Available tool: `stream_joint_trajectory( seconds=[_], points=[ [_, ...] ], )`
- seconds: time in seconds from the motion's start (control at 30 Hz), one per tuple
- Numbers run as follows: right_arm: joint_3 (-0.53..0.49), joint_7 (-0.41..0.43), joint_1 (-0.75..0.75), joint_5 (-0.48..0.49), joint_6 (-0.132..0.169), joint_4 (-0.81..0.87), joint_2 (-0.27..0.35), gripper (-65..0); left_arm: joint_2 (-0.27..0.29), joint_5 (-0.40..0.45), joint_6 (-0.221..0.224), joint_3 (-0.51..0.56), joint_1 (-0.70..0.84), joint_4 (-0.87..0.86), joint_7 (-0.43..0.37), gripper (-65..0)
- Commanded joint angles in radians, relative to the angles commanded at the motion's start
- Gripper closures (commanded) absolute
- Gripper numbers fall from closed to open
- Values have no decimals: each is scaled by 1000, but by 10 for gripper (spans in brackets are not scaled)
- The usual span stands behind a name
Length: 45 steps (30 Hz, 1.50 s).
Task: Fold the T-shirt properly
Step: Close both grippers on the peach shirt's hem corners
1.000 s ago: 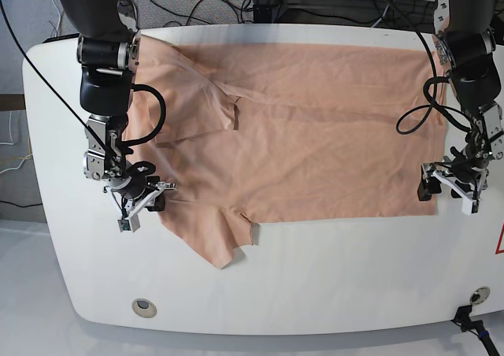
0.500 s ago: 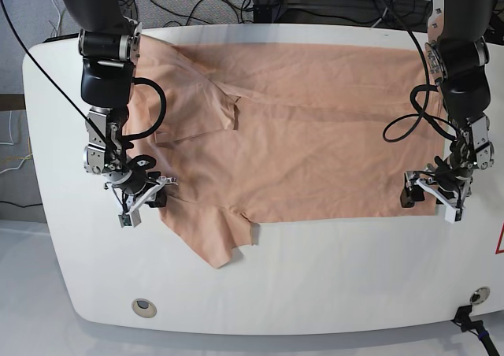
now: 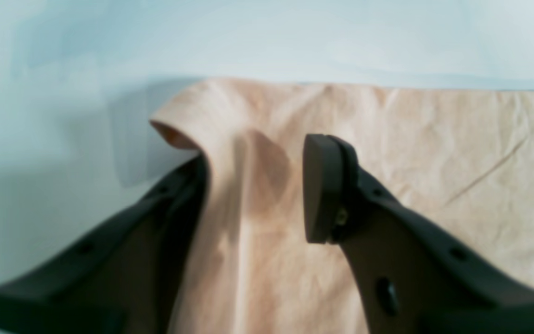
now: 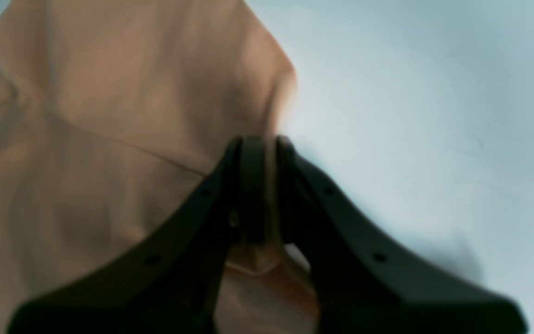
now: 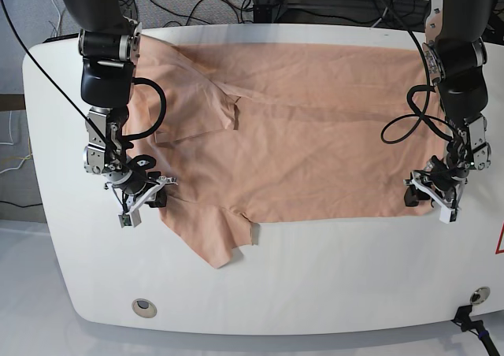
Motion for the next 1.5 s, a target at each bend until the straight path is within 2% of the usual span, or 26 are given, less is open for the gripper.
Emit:
stream_joint_trajectory(
  seconds=[0.33,0.43,0.47,1.07,1.2,1.5],
  points=[
    [0,0,0,-2,0,0,0,-44,0,0,0,-2,25,80,0,-194],
    [0,0,0,-2,0,0,0,-44,0,0,0,-2,25,80,0,-23],
    [0,0,0,-2,0,0,0,-44,0,0,0,-2,25,80,0,0],
    [0,-2,-2,0,0,6,0,-43,-5,0,0,-2,28,80,0,0],
    [2,-9,-60,2,0,135,-2,-43,-6,-2,-2,-3,51,124,0,0],
    [5,-95,-178,2,0,419,-3,-43,-6,-2,-2,-3,221,407,6,0]
  ],
)
